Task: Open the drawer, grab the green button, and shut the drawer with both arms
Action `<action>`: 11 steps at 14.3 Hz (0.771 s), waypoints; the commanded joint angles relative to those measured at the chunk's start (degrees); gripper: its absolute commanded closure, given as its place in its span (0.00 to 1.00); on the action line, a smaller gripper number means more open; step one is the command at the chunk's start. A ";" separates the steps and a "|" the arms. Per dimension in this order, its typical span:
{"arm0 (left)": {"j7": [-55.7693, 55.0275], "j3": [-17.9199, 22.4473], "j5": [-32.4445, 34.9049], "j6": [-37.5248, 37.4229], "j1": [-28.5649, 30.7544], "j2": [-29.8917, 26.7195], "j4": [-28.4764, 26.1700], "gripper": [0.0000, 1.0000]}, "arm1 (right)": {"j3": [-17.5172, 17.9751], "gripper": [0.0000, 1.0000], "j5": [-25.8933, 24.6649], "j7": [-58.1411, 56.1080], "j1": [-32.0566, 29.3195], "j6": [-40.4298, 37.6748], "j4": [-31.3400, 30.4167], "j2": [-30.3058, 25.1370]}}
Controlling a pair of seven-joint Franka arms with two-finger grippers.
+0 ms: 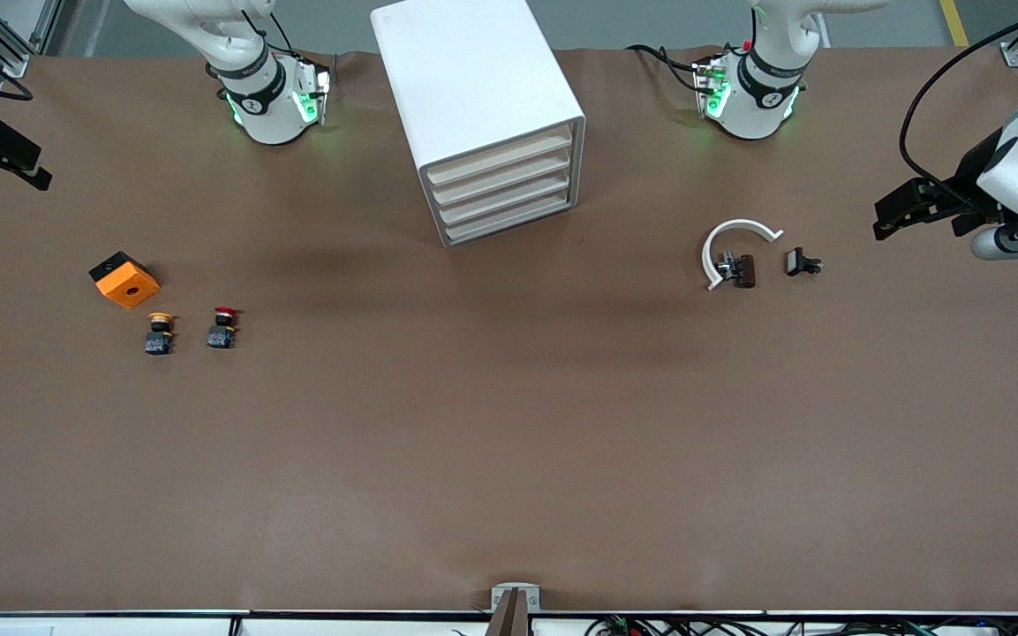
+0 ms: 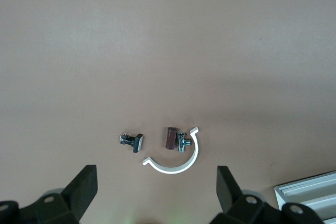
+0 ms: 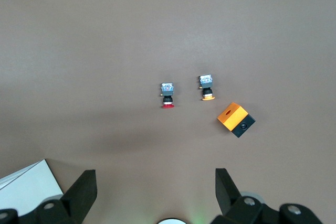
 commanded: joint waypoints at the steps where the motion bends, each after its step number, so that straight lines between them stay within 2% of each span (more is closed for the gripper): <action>1: 0.46 0.15 -0.51 -0.17 -0.22 -0.57 -0.28 0.00 | 0.68 0.00 -0.09 0.10 -0.71 -0.36 0.02 -0.53; 11: -0.68 0.15 -0.86 -1.31 -0.66 2.24 -0.72 0.00 | 0.68 0.00 -0.09 0.10 -0.79 0.16 0.90 -0.18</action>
